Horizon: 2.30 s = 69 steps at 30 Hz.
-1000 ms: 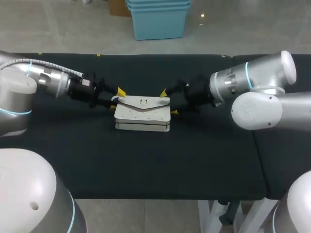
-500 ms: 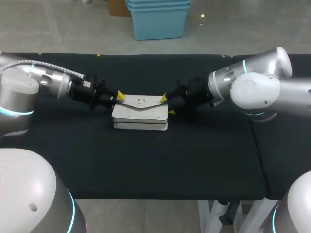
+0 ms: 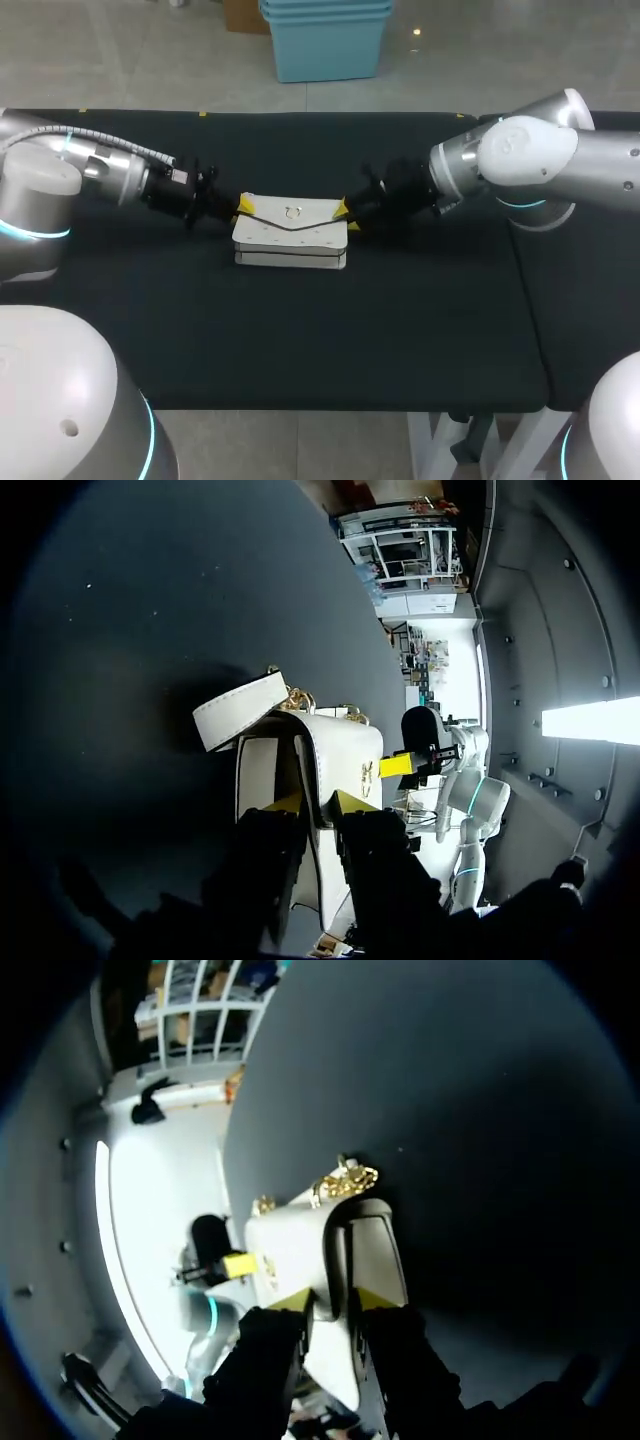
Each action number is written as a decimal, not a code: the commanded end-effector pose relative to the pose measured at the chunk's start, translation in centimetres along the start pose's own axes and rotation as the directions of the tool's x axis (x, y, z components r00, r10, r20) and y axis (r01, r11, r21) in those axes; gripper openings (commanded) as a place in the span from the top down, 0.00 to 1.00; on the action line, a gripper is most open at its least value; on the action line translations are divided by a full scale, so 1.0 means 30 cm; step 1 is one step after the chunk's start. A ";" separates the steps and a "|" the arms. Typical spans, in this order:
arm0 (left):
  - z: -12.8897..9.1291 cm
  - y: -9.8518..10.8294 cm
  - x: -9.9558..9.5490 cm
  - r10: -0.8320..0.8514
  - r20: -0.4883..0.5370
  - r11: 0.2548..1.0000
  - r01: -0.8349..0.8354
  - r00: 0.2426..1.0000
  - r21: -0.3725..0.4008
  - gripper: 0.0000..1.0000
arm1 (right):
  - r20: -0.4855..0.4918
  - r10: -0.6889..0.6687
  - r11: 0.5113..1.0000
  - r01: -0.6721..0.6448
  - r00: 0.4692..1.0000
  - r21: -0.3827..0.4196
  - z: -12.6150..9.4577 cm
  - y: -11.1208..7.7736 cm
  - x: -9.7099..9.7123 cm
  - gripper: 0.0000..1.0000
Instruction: Pick up the bag, open it, inspect its contents, close it, and place it on the opposite side
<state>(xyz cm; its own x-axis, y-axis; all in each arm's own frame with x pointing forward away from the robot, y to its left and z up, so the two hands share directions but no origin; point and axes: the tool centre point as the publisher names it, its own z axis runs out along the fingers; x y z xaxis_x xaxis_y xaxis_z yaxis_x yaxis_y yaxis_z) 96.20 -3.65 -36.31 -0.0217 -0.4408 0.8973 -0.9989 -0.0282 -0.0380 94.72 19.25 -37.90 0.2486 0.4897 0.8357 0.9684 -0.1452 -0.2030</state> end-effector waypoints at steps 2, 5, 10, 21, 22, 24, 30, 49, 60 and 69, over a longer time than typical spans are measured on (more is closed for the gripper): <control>0.014 0.014 0.024 0.008 0.000 1.000 -0.008 1.000 0.006 1.00 | -0.003 0.000 0.999 0.000 1.000 0.046 0.010 0.007 0.010 0.55; 0.019 0.008 0.014 0.008 0.004 1.000 -0.008 1.000 0.012 1.00 | -0.005 -0.002 0.999 0.002 1.000 0.045 0.017 0.004 0.012 1.00; 0.028 0.001 -0.015 -0.013 0.012 1.000 0.013 1.000 0.018 1.00 | 0.000 -0.008 0.999 0.008 1.000 0.049 0.031 -0.001 0.007 1.00; -0.013 0.037 0.013 0.005 -0.001 0.999 -0.005 1.000 0.040 0.00 | 0.002 0.003 1.000 -0.003 1.000 0.023 -0.014 0.003 -0.001 0.00; -0.019 0.043 0.023 0.009 -0.012 0.999 -0.008 1.000 0.043 0.00 | 0.005 0.002 1.000 -0.003 1.000 0.018 -0.021 0.003 0.000 0.00; -0.030 0.056 0.045 0.021 -0.021 0.999 -0.020 1.000 0.044 0.00 | 0.012 0.002 1.000 -0.002 1.000 0.010 -0.035 0.002 0.002 0.00; -0.042 0.078 0.065 0.038 -0.021 0.999 -0.037 0.999 0.036 0.00 | 0.075 -0.006 1.000 0.008 0.997 -0.026 -0.087 0.008 -0.002 0.00; -0.007 0.095 0.019 -0.001 0.091 1.000 0.002 0.996 -0.009 1.00 | 0.472 -0.100 0.974 0.183 0.876 -0.135 -0.276 0.092 -0.049 0.00; -0.040 0.059 0.004 0.027 0.203 0.999 -0.017 0.979 -0.051 1.00 | 0.546 -0.162 0.967 0.242 0.822 -0.078 -0.300 0.098 -0.059 0.00; -0.040 0.059 0.004 0.027 0.203 0.999 -0.017 0.979 -0.051 1.00 | 0.546 -0.162 0.967 0.242 0.822 -0.078 -0.300 0.098 -0.059 0.00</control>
<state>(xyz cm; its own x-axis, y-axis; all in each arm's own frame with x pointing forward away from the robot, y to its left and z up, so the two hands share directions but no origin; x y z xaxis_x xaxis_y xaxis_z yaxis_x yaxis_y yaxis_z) 94.25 -2.72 -35.59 -0.0398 -0.6180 0.7852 -0.9992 0.0238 -0.0319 96.93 10.07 -35.44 0.0584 0.8924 0.4474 0.9950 -0.0884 0.0466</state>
